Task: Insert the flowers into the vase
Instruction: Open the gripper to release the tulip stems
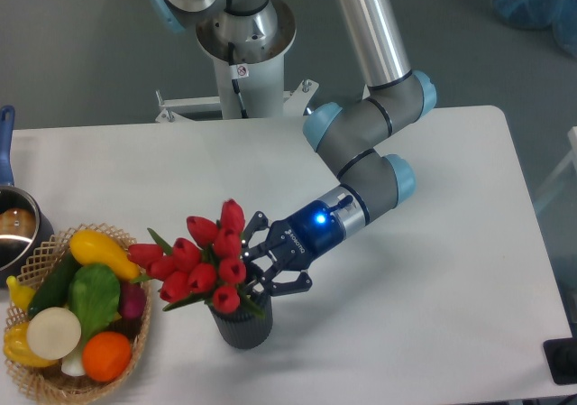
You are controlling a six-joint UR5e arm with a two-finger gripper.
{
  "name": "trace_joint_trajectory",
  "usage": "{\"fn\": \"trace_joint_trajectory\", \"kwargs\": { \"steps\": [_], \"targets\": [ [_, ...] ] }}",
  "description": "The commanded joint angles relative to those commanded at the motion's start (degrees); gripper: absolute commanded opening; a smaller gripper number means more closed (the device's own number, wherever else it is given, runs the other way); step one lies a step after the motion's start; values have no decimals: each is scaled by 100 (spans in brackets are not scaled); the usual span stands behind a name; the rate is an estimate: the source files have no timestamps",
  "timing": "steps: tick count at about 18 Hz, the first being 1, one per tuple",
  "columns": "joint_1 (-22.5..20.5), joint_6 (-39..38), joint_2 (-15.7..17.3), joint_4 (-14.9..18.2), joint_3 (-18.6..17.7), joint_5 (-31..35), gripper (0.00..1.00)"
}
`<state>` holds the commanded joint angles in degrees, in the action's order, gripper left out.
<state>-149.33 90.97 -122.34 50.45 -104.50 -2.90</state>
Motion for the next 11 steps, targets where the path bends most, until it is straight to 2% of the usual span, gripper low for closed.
{"fn": "trace_joint_trajectory", "kwargs": {
  "steps": [11],
  "targets": [
    [-18,114,0,0,-35,0,53]
  ]
}}
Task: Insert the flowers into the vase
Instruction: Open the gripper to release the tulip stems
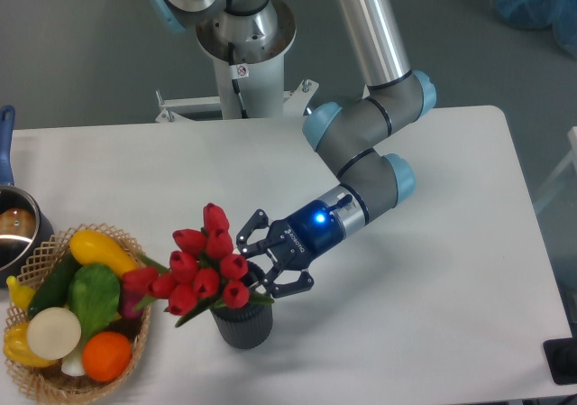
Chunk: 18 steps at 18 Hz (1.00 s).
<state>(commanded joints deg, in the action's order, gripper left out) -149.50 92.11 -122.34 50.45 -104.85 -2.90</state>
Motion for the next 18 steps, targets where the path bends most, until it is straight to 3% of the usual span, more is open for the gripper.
{"fn": "trace_joint_trajectory", "kwargs": {
  "steps": [5,6,10,12,13,14,18],
  "targets": [
    [-18,26,0,0,0,0,57],
    [-35,53,9,0,-9,0,69],
    [-79,97,26,-9,-26,0,73],
    [-97,123,26,-9,-35,0,80],
    [-131,141,26,-17,-35,9,91],
    [-158,141,35,-18,-44,9,94],
    [-325,132,96,-18,-44,9,100]
  ]
}}
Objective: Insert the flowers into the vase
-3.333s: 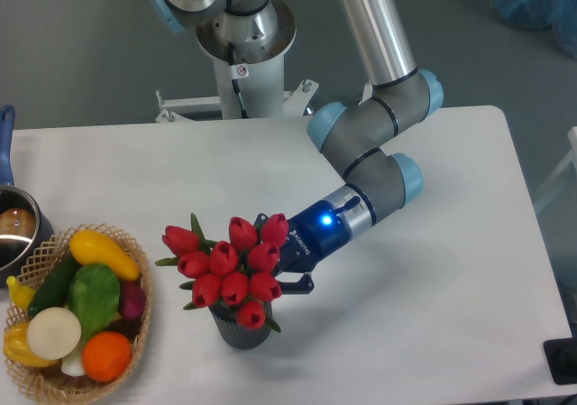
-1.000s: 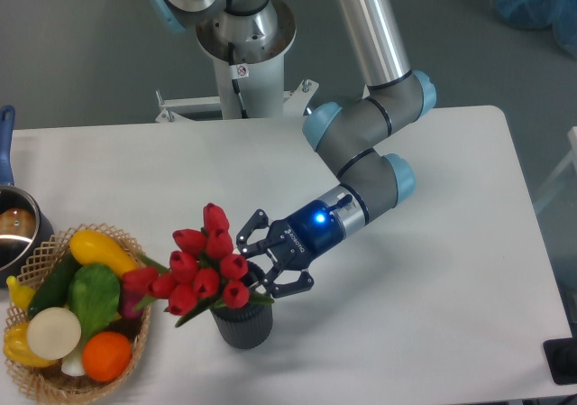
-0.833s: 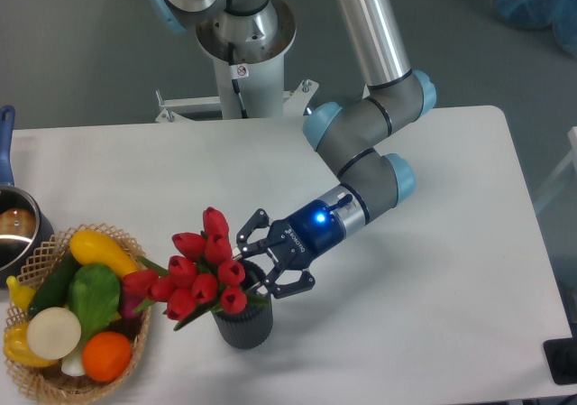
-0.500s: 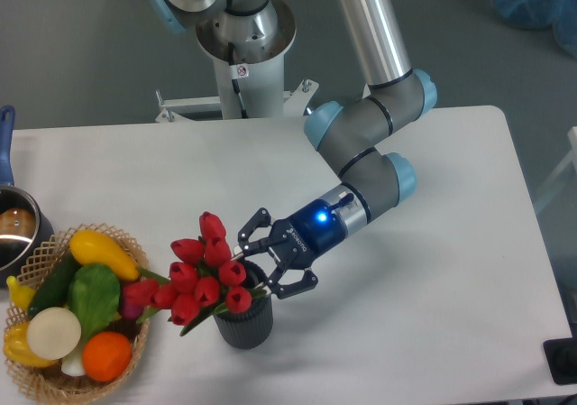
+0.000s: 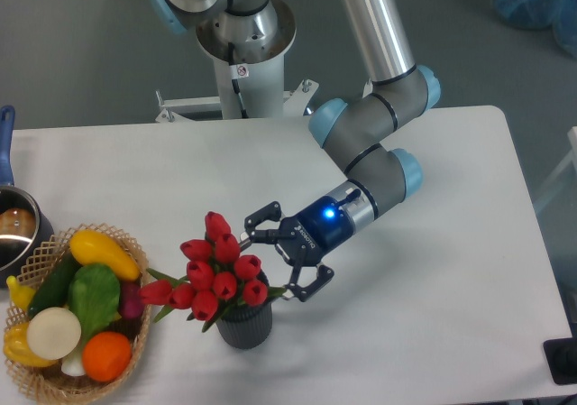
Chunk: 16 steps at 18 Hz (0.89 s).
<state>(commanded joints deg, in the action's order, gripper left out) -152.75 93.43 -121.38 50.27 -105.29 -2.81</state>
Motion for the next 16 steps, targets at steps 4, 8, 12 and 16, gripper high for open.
{"fn": "trace_joint_trajectory", "kwargs": {
  "steps": [4,8,12,16],
  "targets": [
    [-132,-88,342,0,-9,517,100],
    [-404,-97,527,9,0,712,100],
    [-720,-106,790,0,149,738,100],
    [-1186,-254,1195,0,298,1211,100]
  ]
}}
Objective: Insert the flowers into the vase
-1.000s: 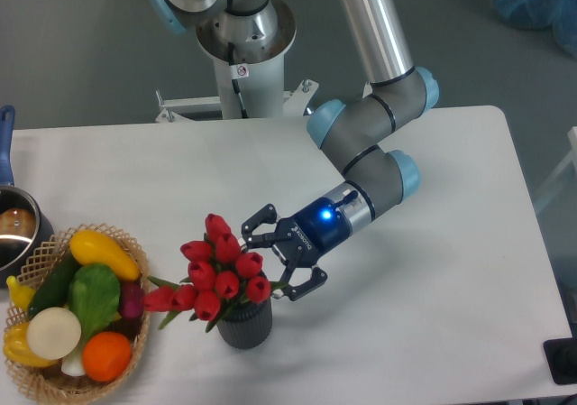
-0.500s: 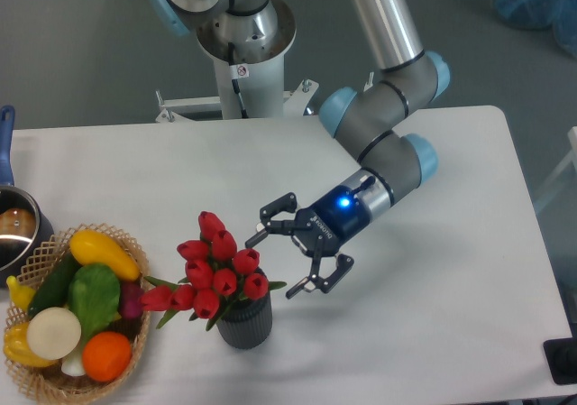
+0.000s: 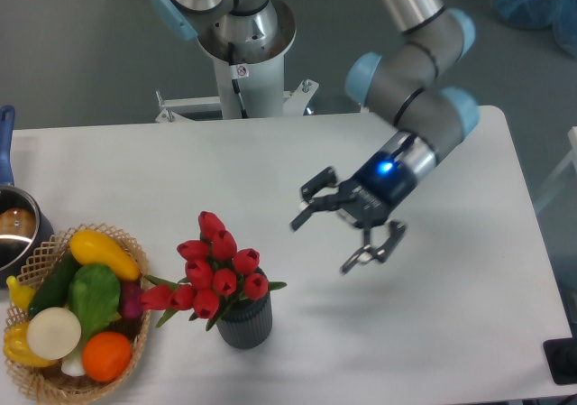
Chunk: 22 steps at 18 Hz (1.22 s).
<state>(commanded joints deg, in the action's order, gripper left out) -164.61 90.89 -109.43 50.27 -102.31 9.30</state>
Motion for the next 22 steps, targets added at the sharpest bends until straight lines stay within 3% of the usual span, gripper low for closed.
{"fn": "trace_joint_trajectory", "kwargs": {
  "steps": [5,14,18,22],
  "targets": [
    [-615,-238,387,0,168,985,100],
    [-2021,-256,984,26,229,1214,100],
    [-2286,-396,1380,61,194,2240,100],
    [-2225,-519,1679,70,185,3401,100]
  ]
}}
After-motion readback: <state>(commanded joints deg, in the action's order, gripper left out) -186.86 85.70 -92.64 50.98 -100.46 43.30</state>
